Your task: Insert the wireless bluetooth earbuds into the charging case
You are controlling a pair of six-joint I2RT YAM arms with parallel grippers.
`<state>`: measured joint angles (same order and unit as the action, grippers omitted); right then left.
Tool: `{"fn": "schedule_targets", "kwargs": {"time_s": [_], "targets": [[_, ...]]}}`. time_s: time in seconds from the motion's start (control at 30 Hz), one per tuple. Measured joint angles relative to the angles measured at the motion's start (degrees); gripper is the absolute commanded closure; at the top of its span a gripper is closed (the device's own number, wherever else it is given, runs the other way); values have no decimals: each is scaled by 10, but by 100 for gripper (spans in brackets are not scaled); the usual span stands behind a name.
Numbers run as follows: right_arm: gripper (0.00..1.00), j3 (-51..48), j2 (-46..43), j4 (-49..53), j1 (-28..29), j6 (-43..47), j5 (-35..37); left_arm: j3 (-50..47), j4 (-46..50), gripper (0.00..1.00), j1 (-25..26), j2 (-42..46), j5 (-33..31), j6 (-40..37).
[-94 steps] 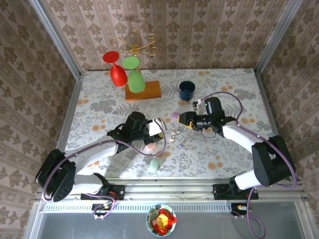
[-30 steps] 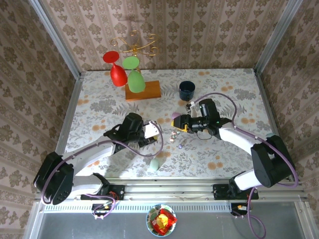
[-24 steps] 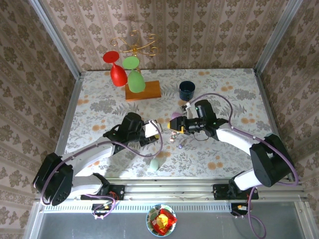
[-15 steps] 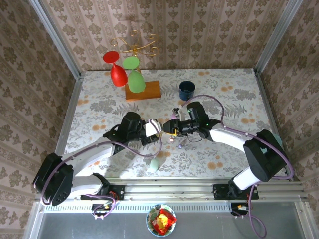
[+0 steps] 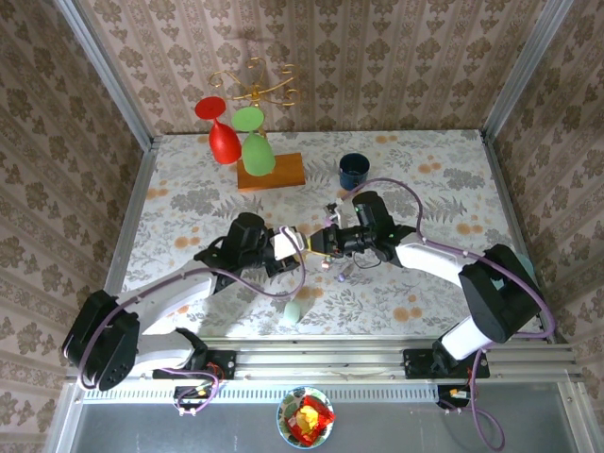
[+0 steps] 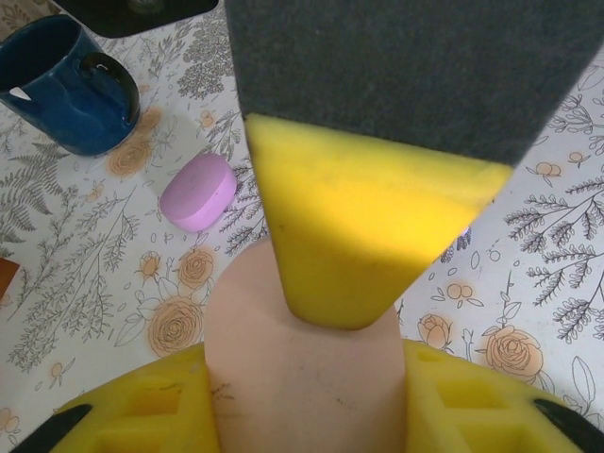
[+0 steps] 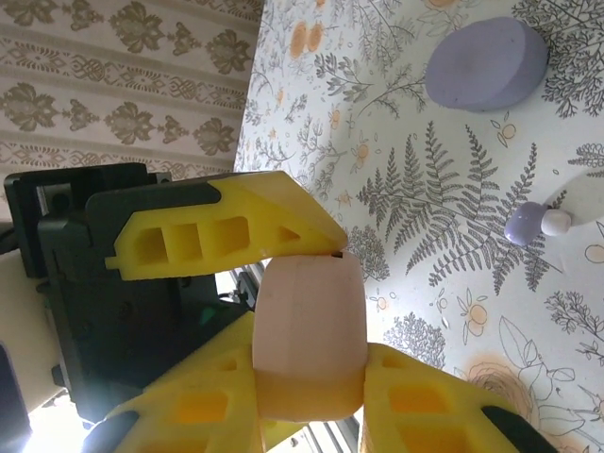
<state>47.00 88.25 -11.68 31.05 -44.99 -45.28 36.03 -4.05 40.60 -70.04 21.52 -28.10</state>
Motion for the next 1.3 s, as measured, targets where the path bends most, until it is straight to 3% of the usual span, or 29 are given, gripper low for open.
{"fn": "schedule_targets", "kwargs": {"time_s": [0.13,0.3,0.6,0.83,1.07,1.3], "targets": [[80,0,0,-3,-8,-7,1,-26,-34,16,-12,25,11,15],[82,-7,-5,-66,-34,-59,-11,-92,-151,7,-43,56,28,64],[85,-43,3,-348,-64,-272,-67,-174,-400,5,-104,56,70,171],[90,-46,27,-515,-64,-418,-77,-174,-566,6,-133,-10,129,242],[93,-59,30,-581,-52,-489,-77,-137,-644,11,-133,-81,197,284],[93,-63,27,-589,-45,-509,-80,-89,-672,25,-130,-101,246,297]]}}
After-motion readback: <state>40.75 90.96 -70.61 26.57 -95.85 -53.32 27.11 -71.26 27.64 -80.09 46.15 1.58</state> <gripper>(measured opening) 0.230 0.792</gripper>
